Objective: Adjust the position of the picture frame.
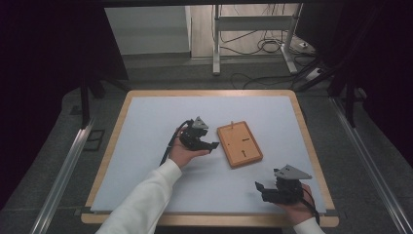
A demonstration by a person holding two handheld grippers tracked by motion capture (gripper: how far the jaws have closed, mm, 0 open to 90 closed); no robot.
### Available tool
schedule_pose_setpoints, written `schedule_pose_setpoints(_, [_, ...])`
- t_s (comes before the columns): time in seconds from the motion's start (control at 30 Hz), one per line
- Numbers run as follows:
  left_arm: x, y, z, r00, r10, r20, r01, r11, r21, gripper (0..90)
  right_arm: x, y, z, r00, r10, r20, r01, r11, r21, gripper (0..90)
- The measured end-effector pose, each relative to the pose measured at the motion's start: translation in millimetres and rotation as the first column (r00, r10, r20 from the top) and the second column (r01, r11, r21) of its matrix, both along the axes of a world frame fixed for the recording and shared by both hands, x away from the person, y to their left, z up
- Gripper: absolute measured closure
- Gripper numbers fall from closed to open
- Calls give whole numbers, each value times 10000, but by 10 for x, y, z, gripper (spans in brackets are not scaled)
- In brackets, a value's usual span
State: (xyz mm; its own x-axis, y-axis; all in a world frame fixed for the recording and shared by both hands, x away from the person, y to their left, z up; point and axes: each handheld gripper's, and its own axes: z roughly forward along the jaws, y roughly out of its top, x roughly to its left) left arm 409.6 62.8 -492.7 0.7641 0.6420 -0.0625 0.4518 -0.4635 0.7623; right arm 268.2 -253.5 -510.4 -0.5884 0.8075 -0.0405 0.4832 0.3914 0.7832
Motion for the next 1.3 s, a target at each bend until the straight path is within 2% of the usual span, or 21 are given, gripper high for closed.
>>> schedule_pose_setpoints(0.17, [59, -116, 25, 9999, -142, 57, 142, 9999, -29, 287, 1, -4, 2, 10000, 3, 21, -3, 10000, 0, 163])
schedule_pose_setpoints(0.33, [157, -227, 13, 9999, -122, 106, 121, 9998, 151, 305, 2, -10, 2, 10000, 11, 37, -10, 10000, -26, 164])
schedule_pose_setpoints(0.43, [233, -273, -42, 10000, -12, 55, 12, 10000, 16, 323, 3, -17, 4, 10000, 8, 56, -8, 10000, -29, 164])
schedule_pose_setpoints(0.53, [284, -292, -79, 10000, 60, 20, -60, 10000, 51, 333, 3, -21, 5, 10000, 9, 59, -9, 10000, -45, 164])
schedule_pose_setpoints(0.7, [426, -361, -117, 9997, -118, 236, 115, 9998, 144, 351, 2, -27, 8, 10000, 0, 78, 1, 10000, -48, 166])
schedule_pose_setpoints(0.77, [484, -401, -139, 9998, -33, 182, 33, 10000, -48, 357, 5, -27, 7, 10000, 15, 73, -14, 10000, -68, 167])
schedule_pose_setpoints(0.8, [519, -417, -144, 9997, -96, 208, 95, 9999, 47, 363, 5, -27, 6, 10000, 13, 75, -12, 10000, -74, 167])
schedule_pose_setpoints(0.93, [574, -482, -164, 9995, -205, 256, 206, 9998, -18, 377, 5, -32, 11, 10000, 1, 92, 0, 10000, -58, 167])
schedule_pose_setpoints(1.03, [650, -557, -183, 9992, -302, 273, 300, 9995, 54, 396, 3, -37, 15, 10000, -26, 94, 27, 10000, -26, 167])
schedule_pose_setpoints(1.17, [711, -625, -198, 9991, -289, 301, 292, 9995, -110, 431, 3, -36, 14, 10000, -6, 93, 6, 10000, -47, 167])
schedule_pose_setpoints(1.3, [748, -662, -197, 9988, -323, 366, 324, 9995, -15, 524, 1, -40, 18, 10000, -24, 90, 24, 10000, -15, 167])
